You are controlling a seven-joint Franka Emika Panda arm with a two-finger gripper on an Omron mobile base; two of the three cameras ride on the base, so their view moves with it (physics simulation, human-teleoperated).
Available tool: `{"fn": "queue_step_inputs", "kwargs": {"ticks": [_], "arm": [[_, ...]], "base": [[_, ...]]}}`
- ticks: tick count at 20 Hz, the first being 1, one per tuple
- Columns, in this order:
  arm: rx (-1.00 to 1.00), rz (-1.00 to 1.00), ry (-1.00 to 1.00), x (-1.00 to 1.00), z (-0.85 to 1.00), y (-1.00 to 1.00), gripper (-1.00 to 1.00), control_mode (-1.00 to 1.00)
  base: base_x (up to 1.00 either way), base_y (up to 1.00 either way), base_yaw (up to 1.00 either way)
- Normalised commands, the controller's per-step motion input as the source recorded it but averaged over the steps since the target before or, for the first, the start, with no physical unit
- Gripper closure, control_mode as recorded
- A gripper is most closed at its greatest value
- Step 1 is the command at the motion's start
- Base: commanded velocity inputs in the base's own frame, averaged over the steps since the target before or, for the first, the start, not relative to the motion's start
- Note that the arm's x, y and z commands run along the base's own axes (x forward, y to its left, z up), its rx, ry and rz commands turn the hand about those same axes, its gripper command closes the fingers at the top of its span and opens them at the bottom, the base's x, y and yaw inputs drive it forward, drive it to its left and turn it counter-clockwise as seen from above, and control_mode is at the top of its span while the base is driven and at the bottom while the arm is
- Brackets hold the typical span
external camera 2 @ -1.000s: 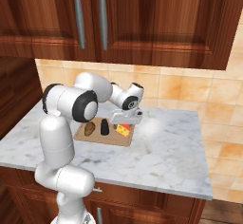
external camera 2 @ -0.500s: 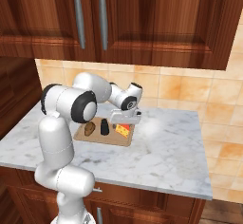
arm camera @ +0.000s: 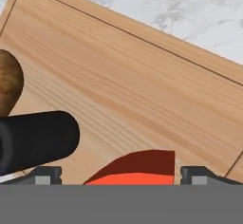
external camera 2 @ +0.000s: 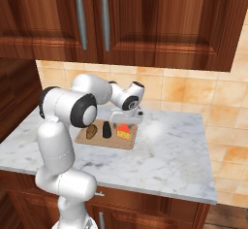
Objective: Retrieve the reheated potato from the microwave, then place the potato, cheese, and condiment on the cutting board.
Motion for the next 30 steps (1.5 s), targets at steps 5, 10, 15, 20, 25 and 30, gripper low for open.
{"fn": "queue_step_inputs", "kwargs": {"ticks": [5, 10, 15, 20, 25, 30], "arm": [[0.0, -0.08, -0.07, -0.08, 0.24, -0.04, -1.0, -1.0], [0.0, -0.16, -0.13, -0.16, 0.2, 0.0, -1.0, -1.0], [-0.03, -0.16, -0.02, -0.24, 0.43, 0.0, -1.0, -1.0], [-0.08, -0.12, -0.03, -0.53, 0.36, 0.0, -1.0, -1.0], [-0.03, -0.14, -0.05, -0.68, 0.24, 0.01, -1.0, -1.0], [0.0, -0.14, -0.11, -0.68, 0.25, 0.18, -1.0, -1.0]], "base": [[0.0, 0.0, 0.0], [0.0, 0.0, 0.0], [0.0, 0.0, 0.0], [0.0, 0.0, 0.0], [0.0, 0.0, 0.0], [0.0, 0.0, 0.0]]}}
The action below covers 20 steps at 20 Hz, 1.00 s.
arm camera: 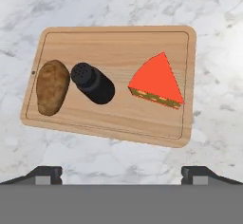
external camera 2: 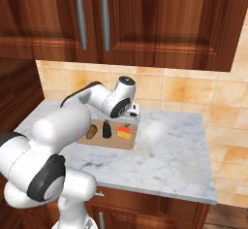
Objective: Retrieve the reheated potato from the microwave, then place the potato, cheese, and condiment on the cutting board.
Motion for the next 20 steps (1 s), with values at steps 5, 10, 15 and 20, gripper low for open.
{"fn": "queue_step_inputs", "kwargs": {"ticks": [5, 10, 15, 20], "arm": [[-0.05, -0.18, -0.17, -0.58, 0.27, 0.31, -1.0, -1.0], [-0.13, -0.16, -0.19, -0.54, 0.24, 0.4, -1.0, -1.0], [-0.07, -0.13, -0.15, -0.52, 0.27, 0.39, -1.0, -1.0], [0.0, -0.06, -0.05, -0.49, 0.36, 0.34, -1.0, -1.0]], "base": [[0.0, 0.0, 0.0], [0.0, 0.0, 0.0], [0.0, 0.0, 0.0], [0.0, 0.0, 0.0]]}}
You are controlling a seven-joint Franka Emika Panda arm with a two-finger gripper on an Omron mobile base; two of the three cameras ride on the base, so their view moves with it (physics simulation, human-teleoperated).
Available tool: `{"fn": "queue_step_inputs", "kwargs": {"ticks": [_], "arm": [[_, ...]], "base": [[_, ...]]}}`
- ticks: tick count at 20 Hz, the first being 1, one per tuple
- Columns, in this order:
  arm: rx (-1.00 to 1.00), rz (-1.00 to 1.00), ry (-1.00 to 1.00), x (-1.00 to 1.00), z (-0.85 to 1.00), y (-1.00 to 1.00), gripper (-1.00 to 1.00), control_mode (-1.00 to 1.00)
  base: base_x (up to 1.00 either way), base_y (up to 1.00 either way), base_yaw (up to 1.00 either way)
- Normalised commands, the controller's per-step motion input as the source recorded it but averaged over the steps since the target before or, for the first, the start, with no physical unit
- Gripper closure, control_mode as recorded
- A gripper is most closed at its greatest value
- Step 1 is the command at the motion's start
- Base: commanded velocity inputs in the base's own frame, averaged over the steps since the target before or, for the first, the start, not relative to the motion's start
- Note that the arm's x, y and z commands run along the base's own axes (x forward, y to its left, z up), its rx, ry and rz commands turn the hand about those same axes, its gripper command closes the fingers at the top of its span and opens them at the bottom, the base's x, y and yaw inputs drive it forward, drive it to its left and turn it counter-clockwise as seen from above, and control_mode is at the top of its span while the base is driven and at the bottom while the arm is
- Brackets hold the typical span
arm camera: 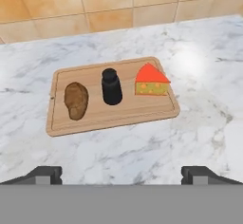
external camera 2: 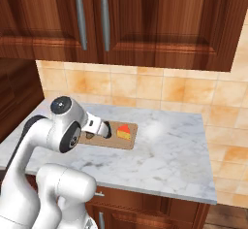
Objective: Retrieve the reheated potato from the microwave, then place the potato, cheese, and condiment on the cutting board.
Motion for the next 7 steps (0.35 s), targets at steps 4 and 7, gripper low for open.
{"fn": "queue_step_inputs", "kwargs": {"ticks": [4, 7], "arm": [[0.0, -0.05, 0.0, -0.44, 0.51, 0.22, -1.0, -1.0], [0.0, 0.0, 0.0, -0.49, 0.5, 0.13, -1.0, -1.0]], "base": [[0.0, 0.0, 0.0], [0.0, 0.0, 0.0]]}}
